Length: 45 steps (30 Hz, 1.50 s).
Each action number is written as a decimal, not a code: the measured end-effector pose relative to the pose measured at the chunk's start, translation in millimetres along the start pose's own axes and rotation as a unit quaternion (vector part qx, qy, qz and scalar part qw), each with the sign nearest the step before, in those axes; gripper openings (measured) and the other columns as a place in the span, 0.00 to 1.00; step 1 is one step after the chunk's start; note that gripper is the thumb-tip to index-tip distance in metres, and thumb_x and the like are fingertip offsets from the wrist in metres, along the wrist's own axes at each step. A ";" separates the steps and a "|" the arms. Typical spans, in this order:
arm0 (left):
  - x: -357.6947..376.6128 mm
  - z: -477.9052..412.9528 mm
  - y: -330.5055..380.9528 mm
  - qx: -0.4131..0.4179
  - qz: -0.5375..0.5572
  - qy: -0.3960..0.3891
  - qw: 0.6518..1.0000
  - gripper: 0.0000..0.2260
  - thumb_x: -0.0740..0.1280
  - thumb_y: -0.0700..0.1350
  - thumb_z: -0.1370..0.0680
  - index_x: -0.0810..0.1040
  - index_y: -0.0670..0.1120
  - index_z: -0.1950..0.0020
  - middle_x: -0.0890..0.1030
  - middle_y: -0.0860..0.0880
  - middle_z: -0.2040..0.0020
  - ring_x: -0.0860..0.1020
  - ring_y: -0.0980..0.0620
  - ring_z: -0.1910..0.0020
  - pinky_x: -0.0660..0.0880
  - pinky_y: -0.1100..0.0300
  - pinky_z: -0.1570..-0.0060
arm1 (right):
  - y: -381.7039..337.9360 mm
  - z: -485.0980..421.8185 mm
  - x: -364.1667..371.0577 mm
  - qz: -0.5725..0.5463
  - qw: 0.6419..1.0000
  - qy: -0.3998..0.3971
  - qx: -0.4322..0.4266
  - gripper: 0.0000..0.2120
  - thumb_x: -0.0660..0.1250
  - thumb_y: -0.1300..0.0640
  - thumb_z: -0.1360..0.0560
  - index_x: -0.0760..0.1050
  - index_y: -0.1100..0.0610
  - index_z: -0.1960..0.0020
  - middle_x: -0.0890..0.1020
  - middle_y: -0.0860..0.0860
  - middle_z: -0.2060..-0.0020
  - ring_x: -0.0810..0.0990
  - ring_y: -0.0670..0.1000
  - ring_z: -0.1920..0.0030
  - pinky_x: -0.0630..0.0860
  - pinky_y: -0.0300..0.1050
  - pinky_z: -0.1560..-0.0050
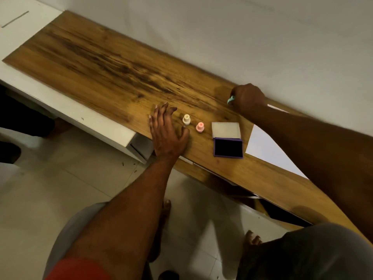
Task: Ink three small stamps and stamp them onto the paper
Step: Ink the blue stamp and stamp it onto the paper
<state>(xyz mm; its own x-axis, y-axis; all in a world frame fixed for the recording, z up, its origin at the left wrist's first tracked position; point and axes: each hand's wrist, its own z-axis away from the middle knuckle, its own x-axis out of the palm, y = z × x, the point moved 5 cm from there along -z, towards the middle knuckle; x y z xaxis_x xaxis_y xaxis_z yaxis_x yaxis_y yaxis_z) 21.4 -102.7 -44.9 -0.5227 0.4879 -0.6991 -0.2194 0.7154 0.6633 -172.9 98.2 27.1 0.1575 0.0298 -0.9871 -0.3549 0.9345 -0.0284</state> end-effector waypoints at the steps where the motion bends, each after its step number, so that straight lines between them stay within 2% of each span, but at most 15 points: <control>1: -2.9 1.4 1.6 0.006 0.012 -0.003 1.000 0.29 0.67 0.51 0.26 0.73 0.46 0.24 0.68 0.45 0.19 0.57 0.42 0.15 0.49 0.36 0.17 | 3.3 6.7 -1.2 -0.029 0.999 -0.017 0.012 0.16 0.76 0.50 0.24 0.83 0.58 0.42 0.85 0.59 0.46 0.84 0.60 0.47 0.80 0.49 0.48; 4: -13.2 8.8 5.0 0.017 0.025 -0.003 1.000 0.27 0.67 0.50 0.24 0.73 0.46 0.24 0.67 0.45 0.18 0.56 0.42 0.15 0.48 0.36 0.18 | -0.7 30.0 -7.3 -0.124 0.992 -0.018 0.011 0.18 0.78 0.47 0.26 0.85 0.57 0.43 0.86 0.55 0.47 0.83 0.54 0.48 0.79 0.47 0.51; 7: -16.3 25.7 11.3 0.060 -0.039 -0.026 0.997 0.26 0.66 0.56 0.20 0.73 0.47 0.24 0.67 0.45 0.18 0.57 0.42 0.15 0.49 0.36 0.18 | -20.8 62.4 -11.2 -0.193 0.981 0.006 -0.023 0.16 0.76 0.47 0.25 0.85 0.55 0.43 0.86 0.51 0.50 0.80 0.49 0.52 0.70 0.40 0.57; 9: -15.2 39.0 16.9 0.098 -0.066 -0.055 0.991 0.24 0.66 0.60 0.20 0.76 0.50 0.27 0.67 0.46 0.18 0.57 0.42 0.15 0.50 0.36 0.18 | -36.4 87.0 -8.7 -0.215 0.975 0.011 -0.051 0.16 0.76 0.46 0.25 0.85 0.53 0.42 0.86 0.50 0.50 0.81 0.48 0.53 0.71 0.39 0.59; 12: -17.7 50.0 24.7 0.136 -0.061 -0.064 0.987 0.20 0.68 0.61 0.21 0.81 0.52 0.33 0.68 0.46 0.18 0.57 0.42 0.15 0.51 0.35 0.20 | -56.3 116.0 2.8 -0.213 0.974 0.007 -0.081 0.16 0.73 0.45 0.23 0.84 0.52 0.40 0.87 0.49 0.49 0.81 0.47 0.53 0.77 0.41 0.54; 14: -20.2 52.4 28.6 0.143 -0.059 -0.063 0.986 0.21 0.70 0.62 0.21 0.81 0.52 0.33 0.67 0.46 0.18 0.56 0.41 0.15 0.50 0.35 0.20 | -66.6 126.6 12.6 -0.206 0.974 -0.002 -0.094 0.16 0.70 0.44 0.21 0.84 0.53 0.38 0.87 0.50 0.48 0.80 0.47 0.55 0.73 0.39 0.55; 18: -18.7 50.5 28.9 0.136 -0.073 -0.085 0.984 0.21 0.68 0.61 0.20 0.80 0.54 0.30 0.64 0.49 0.16 0.52 0.43 0.14 0.48 0.36 0.19 | -77.0 133.1 21.5 -0.224 0.969 -0.008 -0.103 0.17 0.69 0.47 0.20 0.82 0.54 0.35 0.86 0.52 0.45 0.83 0.50 0.49 0.79 0.45 0.46; 21: -15.2 48.4 27.0 0.141 -0.072 -0.093 0.983 0.18 0.69 0.59 0.20 0.81 0.55 0.32 0.64 0.49 0.16 0.51 0.43 0.14 0.45 0.38 0.19 | -77.1 131.4 23.2 -0.233 0.967 -0.004 -0.105 0.17 0.69 0.47 0.19 0.81 0.53 0.34 0.86 0.52 0.44 0.83 0.51 0.47 0.78 0.45 0.45; 26: -2.7 49.0 28.4 0.149 -0.071 -0.108 0.980 0.19 0.67 0.59 0.21 0.83 0.53 0.34 0.64 0.49 0.16 0.50 0.42 0.14 0.46 0.34 0.20 | -72.5 128.9 32.9 -0.229 0.967 -0.025 -0.107 0.19 0.68 0.45 0.20 0.81 0.54 0.34 0.86 0.52 0.44 0.83 0.51 0.47 0.80 0.49 0.43; 29: 3.1 48.8 29.9 0.145 -0.058 -0.109 0.982 0.19 0.67 0.58 0.21 0.82 0.53 0.33 0.63 0.50 0.16 0.50 0.43 0.14 0.45 0.35 0.20 | -67.3 127.6 37.0 -0.197 0.976 -0.015 -0.090 0.22 0.65 0.38 0.20 0.81 0.53 0.36 0.86 0.51 0.47 0.84 0.53 0.48 0.81 0.51 0.44; 32: 6.0 48.3 32.7 0.139 -0.043 -0.109 0.983 0.20 0.67 0.57 0.21 0.81 0.52 0.30 0.64 0.50 0.16 0.49 0.44 0.14 0.44 0.40 0.21 | -66.6 126.1 42.4 -0.077 0.994 -0.013 -0.079 0.31 0.54 0.30 0.20 0.82 0.54 0.49 0.84 0.53 0.57 0.82 0.53 0.57 0.79 0.49 0.54; 34: 6.4 48.8 33.8 0.126 -0.035 -0.113 0.985 0.20 0.67 0.56 0.22 0.82 0.51 0.32 0.65 0.50 0.16 0.49 0.44 0.14 0.44 0.39 0.21 | -68.9 125.6 46.1 -0.047 0.995 -0.019 -0.089 0.32 0.50 0.31 0.19 0.80 0.55 0.56 0.80 0.53 0.63 0.79 0.52 0.62 0.74 0.46 0.60; 35: 6.2 49.3 33.6 0.119 -0.031 -0.117 0.986 0.20 0.67 0.56 0.22 0.83 0.52 0.33 0.65 0.50 0.16 0.49 0.44 0.14 0.45 0.38 0.21 | -70.0 124.8 47.7 -0.040 0.994 -0.027 -0.100 0.31 0.50 0.32 0.18 0.80 0.55 0.57 0.80 0.53 0.63 0.77 0.51 0.63 0.72 0.46 0.61; 40: 3.2 49.7 32.6 0.098 -0.016 -0.140 0.985 0.17 0.68 0.55 0.24 0.84 0.54 0.36 0.65 0.50 0.16 0.47 0.43 0.13 0.45 0.34 0.21 | -71.4 120.3 53.6 -0.007 0.985 -0.048 -0.168 0.29 0.50 0.35 0.17 0.80 0.55 0.49 0.84 0.54 0.57 0.76 0.50 0.62 0.70 0.46 0.60; 45: 5.8 51.6 27.5 0.075 -0.017 -0.160 0.984 0.15 0.70 0.54 0.21 0.85 0.52 0.36 0.64 0.50 0.16 0.44 0.42 0.13 0.46 0.30 0.21 | -75.2 123.0 51.9 -0.012 0.980 -0.033 -0.197 0.26 0.53 0.36 0.17 0.79 0.54 0.42 0.85 0.55 0.51 0.83 0.54 0.52 0.78 0.50 0.54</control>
<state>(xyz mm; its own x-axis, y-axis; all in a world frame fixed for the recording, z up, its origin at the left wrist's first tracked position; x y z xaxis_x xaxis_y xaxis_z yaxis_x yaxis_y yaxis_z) 54.8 -54.4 -44.5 -0.2258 0.5775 -0.7846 -0.0958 0.7883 0.6078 -24.7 73.1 -2.7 0.2254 0.0444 -0.9733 -0.6765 0.7260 -0.1236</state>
